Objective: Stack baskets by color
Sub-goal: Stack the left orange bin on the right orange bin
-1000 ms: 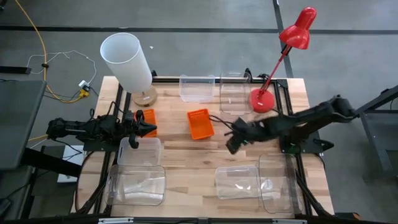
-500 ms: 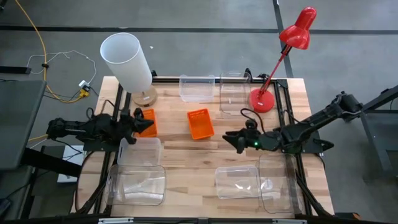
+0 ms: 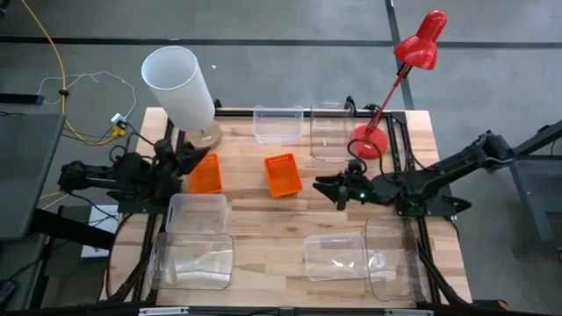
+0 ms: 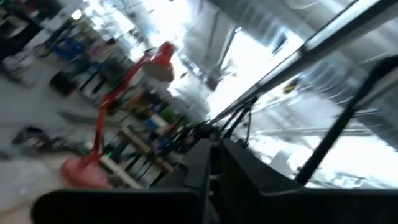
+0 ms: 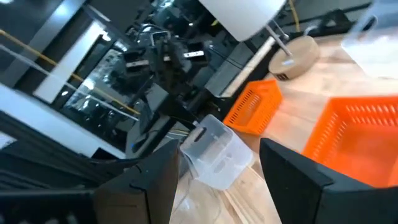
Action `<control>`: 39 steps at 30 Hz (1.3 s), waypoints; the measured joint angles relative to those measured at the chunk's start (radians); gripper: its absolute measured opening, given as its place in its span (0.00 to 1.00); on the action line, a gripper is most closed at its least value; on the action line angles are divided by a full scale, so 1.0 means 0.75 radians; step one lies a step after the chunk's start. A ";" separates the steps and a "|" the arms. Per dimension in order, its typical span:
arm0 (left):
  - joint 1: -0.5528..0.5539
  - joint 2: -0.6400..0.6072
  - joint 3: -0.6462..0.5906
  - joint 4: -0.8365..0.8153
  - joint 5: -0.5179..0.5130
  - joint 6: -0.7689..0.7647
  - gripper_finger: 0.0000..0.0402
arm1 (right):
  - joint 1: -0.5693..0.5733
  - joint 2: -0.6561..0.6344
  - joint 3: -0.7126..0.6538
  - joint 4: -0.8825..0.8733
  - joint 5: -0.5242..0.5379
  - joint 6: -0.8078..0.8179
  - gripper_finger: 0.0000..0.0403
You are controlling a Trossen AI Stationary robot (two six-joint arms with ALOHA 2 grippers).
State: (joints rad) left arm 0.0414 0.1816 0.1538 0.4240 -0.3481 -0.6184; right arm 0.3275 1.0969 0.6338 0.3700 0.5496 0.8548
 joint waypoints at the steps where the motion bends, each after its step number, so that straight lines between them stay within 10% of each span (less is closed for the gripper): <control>1: 0.000 0.052 0.038 -0.021 -0.007 -0.013 0.14 | -0.008 -0.018 0.000 -0.006 -0.019 -0.025 0.52; 18: 0.077 0.670 0.967 -1.340 -0.176 -0.086 0.65 | -0.114 -0.352 0.001 -0.042 -0.152 -0.273 0.52; 24: 0.084 0.713 0.993 -1.664 -0.162 -0.184 0.67 | -0.114 -0.355 0.001 -0.049 -0.111 -0.255 0.52; 33: 0.085 0.905 0.991 -2.305 -0.310 -0.903 0.66 | -0.114 -0.353 0.001 -0.070 -0.009 -0.243 0.52; 39: 0.092 1.023 0.808 -2.277 -0.193 -1.085 0.66 | -0.114 -0.353 0.001 -0.076 -0.006 -0.243 0.52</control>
State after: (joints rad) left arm 0.1106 0.9485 0.7597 -1.2837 -0.4929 -1.4319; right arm 0.2417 0.8322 0.6342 0.3133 0.5453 0.6724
